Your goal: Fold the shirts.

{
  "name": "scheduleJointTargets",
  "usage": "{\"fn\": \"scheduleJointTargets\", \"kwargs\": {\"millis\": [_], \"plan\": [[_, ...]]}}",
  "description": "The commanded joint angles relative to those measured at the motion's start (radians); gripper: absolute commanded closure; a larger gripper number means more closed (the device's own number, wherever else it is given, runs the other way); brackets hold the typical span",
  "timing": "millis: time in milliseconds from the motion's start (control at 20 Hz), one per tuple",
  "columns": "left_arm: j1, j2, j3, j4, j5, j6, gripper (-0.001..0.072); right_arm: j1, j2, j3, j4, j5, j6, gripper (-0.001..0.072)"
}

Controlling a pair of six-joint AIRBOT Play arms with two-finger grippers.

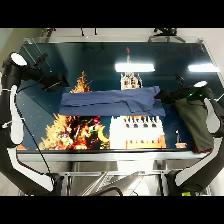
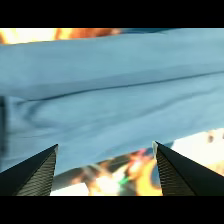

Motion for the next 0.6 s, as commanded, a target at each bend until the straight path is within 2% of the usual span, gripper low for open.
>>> {"fn": "scheduleJointTargets", "kwargs": {"millis": [0, 100, 150, 200, 250, 300, 350, 400, 450, 550], "plan": [[-0.035, 0.050, -0.119, -0.059, 0.055, 0.014, 0.0048, 0.000, -0.026, 0.001, 0.126, 0.024, -0.064, 0.0069], [-0.085, 0.050, -0.167, -0.061, 0.092, 0.023, 0.0048, 0.000, -0.032, 0.001, 0.124, 0.021, -0.064, 0.0087], [-0.119, 0.050, -0.190, -0.079, 0.124, 0.039, 0.0048, 0.000, -0.034, 0.001, 0.124, 0.021, -0.064, 0.0203], [-0.153, 0.050, -0.212, -0.108, 0.161, 0.056, 0.0095, 0.000, -0.034, 0.001, 0.127, 0.021, -0.080, 0.0336], [-0.193, 0.050, -0.231, -0.136, 0.206, 0.072, 0.0375, 0.000, -0.033, 0.004, 0.129, 0.030, -0.082, 0.0473], [-0.230, 0.050, -0.240, -0.134, 0.250, 0.075, 0.0708, 0.000, -0.031, 0.014, 0.135, 0.054, -0.085, 0.0596], [-0.270, 0.050, -0.247, -0.133, 0.303, 0.082, 0.0696, 0.000, -0.024, 0.026, 0.135, 0.069, -0.085, 0.0630], [-0.303, 0.050, -0.250, -0.134, 0.346, 0.081, 0.0696, 0.000, -0.010, 0.038, 0.135, 0.071, -0.085, 0.0631], [-0.336, 0.043, -0.247, -0.135, 0.379, 0.081, 0.0696, 0.000, 0.010, 0.050, 0.134, 0.070, -0.085, 0.0692], [-0.414, -0.001, -0.221, -0.134, 0.407, 0.079, 0.0696, 0.000, 0.060, 0.074, 0.134, 0.070, -0.075, 0.0694]]}}
